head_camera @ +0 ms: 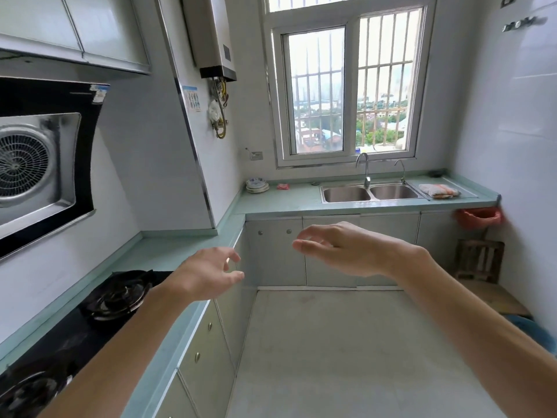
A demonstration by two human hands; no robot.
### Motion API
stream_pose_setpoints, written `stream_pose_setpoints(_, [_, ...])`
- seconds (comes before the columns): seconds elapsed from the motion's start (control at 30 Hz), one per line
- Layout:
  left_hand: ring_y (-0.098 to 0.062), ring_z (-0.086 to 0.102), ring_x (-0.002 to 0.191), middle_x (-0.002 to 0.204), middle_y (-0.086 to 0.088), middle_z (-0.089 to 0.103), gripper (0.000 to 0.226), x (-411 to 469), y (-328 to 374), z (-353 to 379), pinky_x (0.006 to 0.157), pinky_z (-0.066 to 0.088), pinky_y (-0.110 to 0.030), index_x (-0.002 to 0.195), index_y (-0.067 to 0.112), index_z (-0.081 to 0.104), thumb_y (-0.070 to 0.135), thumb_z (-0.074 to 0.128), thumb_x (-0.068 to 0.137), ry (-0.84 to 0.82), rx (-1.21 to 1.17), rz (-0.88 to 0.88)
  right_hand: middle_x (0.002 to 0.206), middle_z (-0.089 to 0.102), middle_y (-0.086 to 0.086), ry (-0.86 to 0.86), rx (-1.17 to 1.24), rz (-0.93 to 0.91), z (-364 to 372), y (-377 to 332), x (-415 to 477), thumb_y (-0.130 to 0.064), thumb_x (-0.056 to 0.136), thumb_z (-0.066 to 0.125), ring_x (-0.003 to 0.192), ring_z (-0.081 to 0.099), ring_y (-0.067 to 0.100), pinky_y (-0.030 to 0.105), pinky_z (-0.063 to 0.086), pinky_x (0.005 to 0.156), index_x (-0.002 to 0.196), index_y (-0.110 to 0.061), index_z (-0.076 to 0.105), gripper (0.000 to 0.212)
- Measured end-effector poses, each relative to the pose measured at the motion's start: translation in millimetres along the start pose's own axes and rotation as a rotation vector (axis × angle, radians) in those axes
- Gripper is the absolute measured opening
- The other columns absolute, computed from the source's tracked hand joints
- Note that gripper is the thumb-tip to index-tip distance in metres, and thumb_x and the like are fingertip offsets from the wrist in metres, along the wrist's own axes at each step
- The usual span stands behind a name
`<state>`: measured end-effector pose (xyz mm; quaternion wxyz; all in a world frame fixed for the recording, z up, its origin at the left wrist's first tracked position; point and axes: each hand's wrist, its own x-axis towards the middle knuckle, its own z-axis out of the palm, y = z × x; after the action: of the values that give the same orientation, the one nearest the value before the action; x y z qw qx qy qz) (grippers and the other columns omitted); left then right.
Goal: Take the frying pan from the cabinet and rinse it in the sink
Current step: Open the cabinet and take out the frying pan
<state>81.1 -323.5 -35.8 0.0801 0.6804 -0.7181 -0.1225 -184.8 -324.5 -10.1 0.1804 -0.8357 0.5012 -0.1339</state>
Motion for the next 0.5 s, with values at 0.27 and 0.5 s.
stream_pose_setpoints(0.27, [-0.013, 0.06, 0.109, 0.119, 0.005, 0.063, 0.044, 141, 26, -19, 0.092, 0.046, -0.028, 0.132, 0.029, 0.054, 0.048, 0.058, 0.092, -0.114, 0.004, -0.02, 0.111, 0.065, -0.006, -0.022, -0.033, 0.009, -45, 84, 112, -0.067, 0.094, 0.034, 0.101, 0.061, 0.015, 0.036, 0.051, 0.092, 0.125, -0.035, 0.061, 0.052])
stream_pose_setpoints(0.5, [-0.014, 0.06, 0.11, 0.119, 0.005, 0.064, 0.041, 230, 27, -16, 0.096, 0.047, -0.031, 0.129, 0.029, 0.058, 0.046, 0.057, 0.092, 0.006, -0.031, -0.039, 0.129, 0.062, -0.008, -0.011, -0.027, -0.018, -61, 142, 193, -0.062, 0.095, 0.04, 0.108, 0.059, 0.011, 0.035, 0.047, 0.101, 0.129, -0.033, 0.059, 0.049])
